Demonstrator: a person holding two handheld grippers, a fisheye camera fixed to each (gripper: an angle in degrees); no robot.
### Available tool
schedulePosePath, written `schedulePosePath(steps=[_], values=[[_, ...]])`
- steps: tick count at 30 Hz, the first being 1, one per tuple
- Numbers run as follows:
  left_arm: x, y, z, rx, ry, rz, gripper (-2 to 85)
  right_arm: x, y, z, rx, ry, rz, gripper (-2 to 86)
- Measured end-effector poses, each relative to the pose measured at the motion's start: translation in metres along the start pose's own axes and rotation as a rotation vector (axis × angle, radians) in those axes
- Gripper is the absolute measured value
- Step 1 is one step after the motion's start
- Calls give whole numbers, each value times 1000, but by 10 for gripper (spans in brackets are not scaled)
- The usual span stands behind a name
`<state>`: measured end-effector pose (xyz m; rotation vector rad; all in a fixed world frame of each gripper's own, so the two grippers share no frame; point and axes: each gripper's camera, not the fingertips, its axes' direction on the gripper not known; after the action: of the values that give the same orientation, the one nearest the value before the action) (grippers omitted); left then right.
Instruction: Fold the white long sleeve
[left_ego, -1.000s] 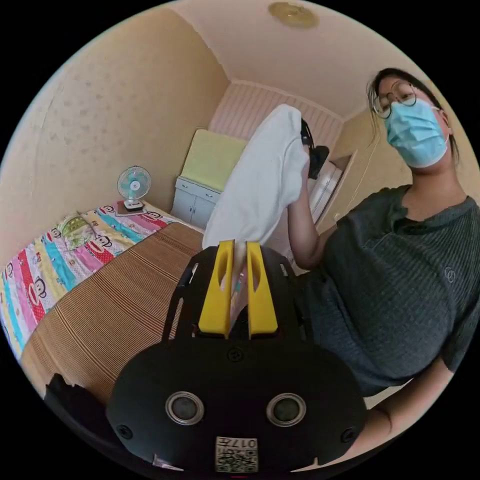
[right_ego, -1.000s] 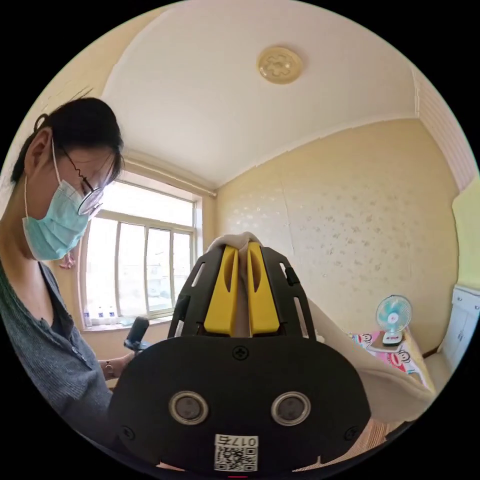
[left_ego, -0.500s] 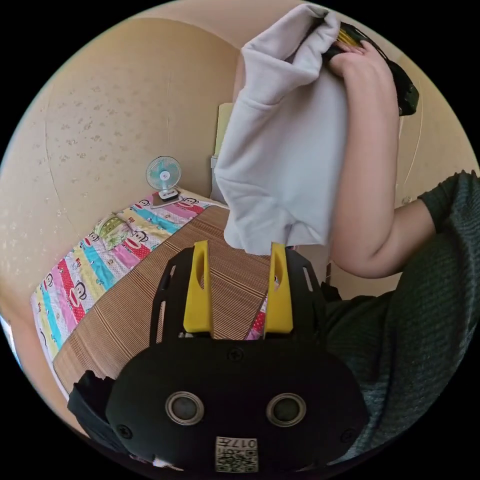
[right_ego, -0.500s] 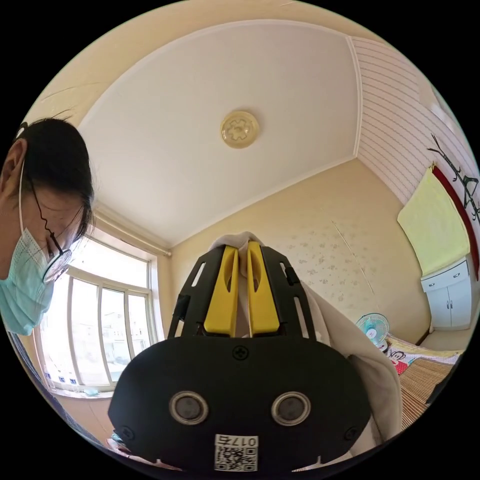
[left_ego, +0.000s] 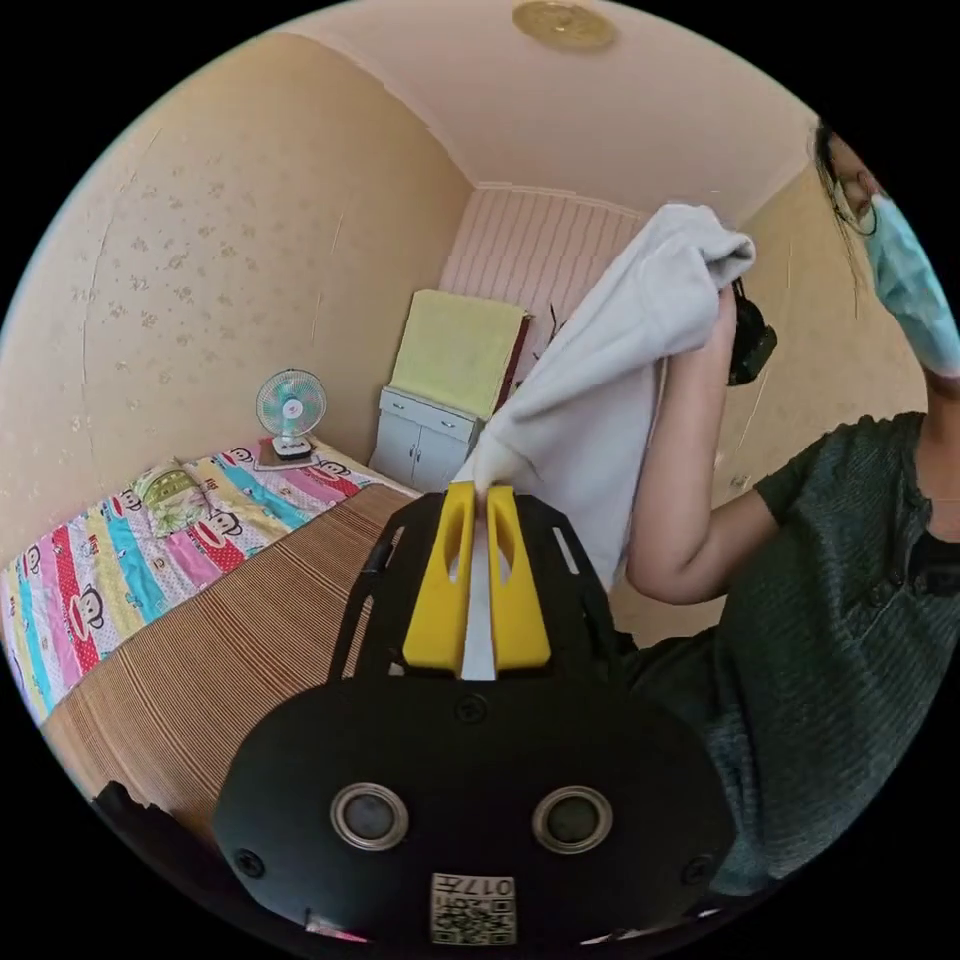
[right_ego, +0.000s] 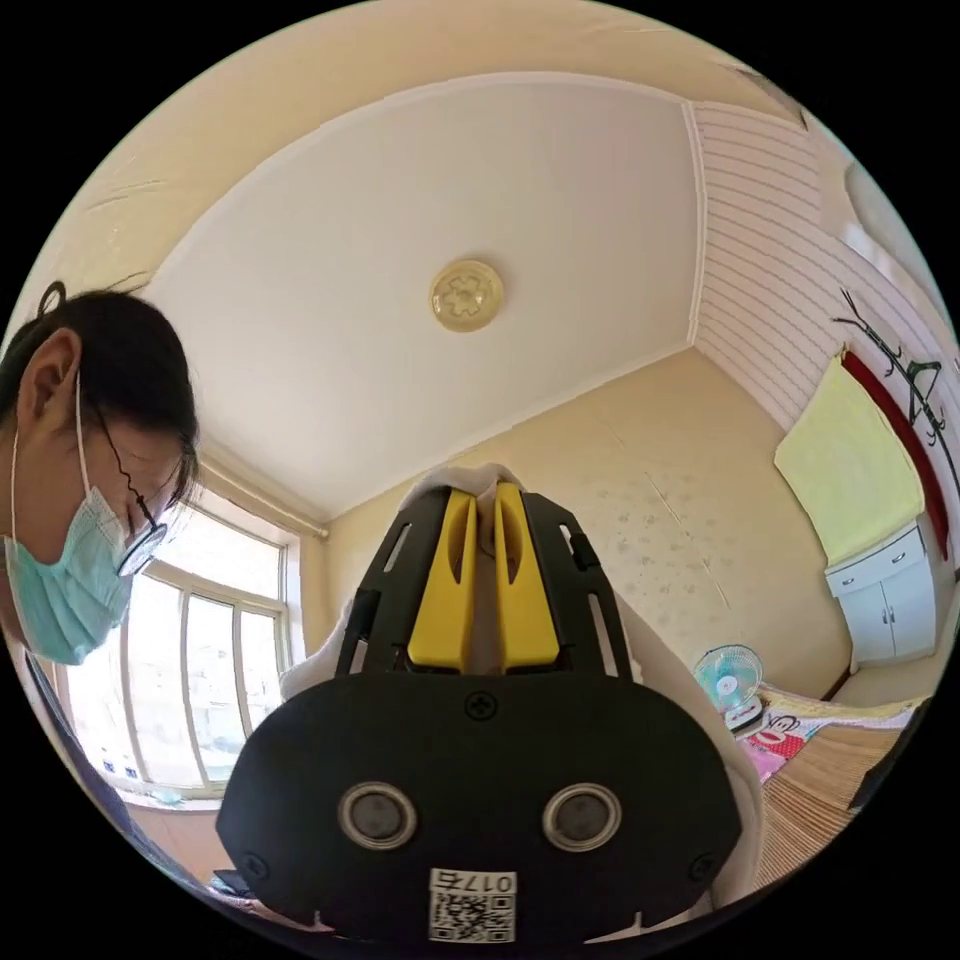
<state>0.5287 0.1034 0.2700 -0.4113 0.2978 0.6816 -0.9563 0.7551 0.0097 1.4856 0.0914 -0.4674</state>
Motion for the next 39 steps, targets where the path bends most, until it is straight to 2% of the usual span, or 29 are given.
schedulePosePath(steps=[5, 9, 13, 17, 19, 20, 22, 23, 25, 27, 28, 30, 32, 34, 39], values=[[-46, 5, -100, 214, 171, -50, -7, 82, 6, 23, -312, 91, -8, 39], [-73, 28, -141, 133, 98, -114, -8, 172, 44, 24, -730, -150, 89, 38], [-87, 45, -167, 124, 177, -178, -7, 188, 78, 15, -1015, -198, 20, 34], [-98, 31, -215, 224, 283, -147, -6, 189, 69, 51, -994, -367, -11, 29], [-113, 13, -239, 271, 238, -144, -4, 212, 60, 111, -945, -456, 35, 29], [-129, 0, -251, 276, 160, -169, -2, 219, 60, 130, -953, -467, 49, 29], [-166, -24, -255, 211, 24, -217, 2, 250, 82, 220, -1091, -403, 37, 30], [-200, -38, -248, 124, -74, -258, 5, 258, 93, 245, -1148, -376, 18, 31], [-265, -50, -227, -7, -193, -338, 11, 299, 164, 342, -1372, -248, -70, 34], [-373, -37, -194, -111, -317, -495, 26, 341, 238, 402, -1492, -168, -76, 38], [-400, -28, -187, -113, -340, -535, 31, 374, 294, 434, -1565, -105, -25, 43], [-481, 20, -175, -67, -481, -743, 64, 421, 374, 460, -1681, 39, 71, 55], [-514, 58, -169, -50, -547, -906, 85, 452, 435, 465, -1783, 133, 114, 71], [-525, 91, -153, -77, -535, -960, 97, 472, 490, 445, -1867, 181, 122, 87], [-499, 182, -60, -484, -580, -938, 97, 488, 569, 352, -2113, 283, 88, 116]])
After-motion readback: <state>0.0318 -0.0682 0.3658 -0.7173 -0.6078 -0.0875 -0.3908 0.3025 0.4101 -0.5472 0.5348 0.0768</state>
